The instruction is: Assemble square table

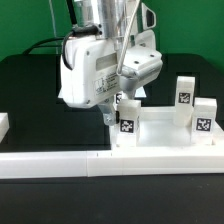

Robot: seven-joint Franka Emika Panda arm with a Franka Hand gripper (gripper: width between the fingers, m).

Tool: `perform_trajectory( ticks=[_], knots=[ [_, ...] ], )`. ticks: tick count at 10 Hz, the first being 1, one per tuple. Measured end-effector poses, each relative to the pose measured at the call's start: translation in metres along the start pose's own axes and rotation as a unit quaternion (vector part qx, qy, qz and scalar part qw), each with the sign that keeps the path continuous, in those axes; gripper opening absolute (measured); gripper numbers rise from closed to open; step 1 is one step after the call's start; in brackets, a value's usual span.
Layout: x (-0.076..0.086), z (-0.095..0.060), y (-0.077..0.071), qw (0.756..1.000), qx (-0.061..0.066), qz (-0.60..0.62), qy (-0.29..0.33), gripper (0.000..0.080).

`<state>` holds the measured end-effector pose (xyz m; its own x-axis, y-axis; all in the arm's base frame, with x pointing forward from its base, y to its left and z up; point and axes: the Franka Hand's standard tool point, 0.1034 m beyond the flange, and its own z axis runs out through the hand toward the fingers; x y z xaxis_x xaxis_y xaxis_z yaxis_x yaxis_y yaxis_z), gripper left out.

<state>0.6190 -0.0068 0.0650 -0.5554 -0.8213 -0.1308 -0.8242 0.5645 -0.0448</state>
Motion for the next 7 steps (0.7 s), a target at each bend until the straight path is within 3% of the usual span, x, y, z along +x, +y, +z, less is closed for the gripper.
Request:
perform_trajectory(
  ticks=[3, 4, 5, 6, 7],
  knots=[
    [-0.004, -0.003, 0.001, 1.000, 0.001, 0.002, -0.002, 0.0319],
    [-0.015, -0.018, 0.005, 1.000, 0.004, -0.004, -0.013, 0.0495],
    [-0.022, -0.036, 0.009, 1.000, 0.008, -0.010, -0.027, 0.0598],
    [-0.031, -0.056, 0.014, 0.999, 0.008, -0.013, -0.041, 0.0598],
    [-0.041, -0.075, 0.018, 0.998, -0.001, -0.017, -0.056, 0.0638]
  ],
)
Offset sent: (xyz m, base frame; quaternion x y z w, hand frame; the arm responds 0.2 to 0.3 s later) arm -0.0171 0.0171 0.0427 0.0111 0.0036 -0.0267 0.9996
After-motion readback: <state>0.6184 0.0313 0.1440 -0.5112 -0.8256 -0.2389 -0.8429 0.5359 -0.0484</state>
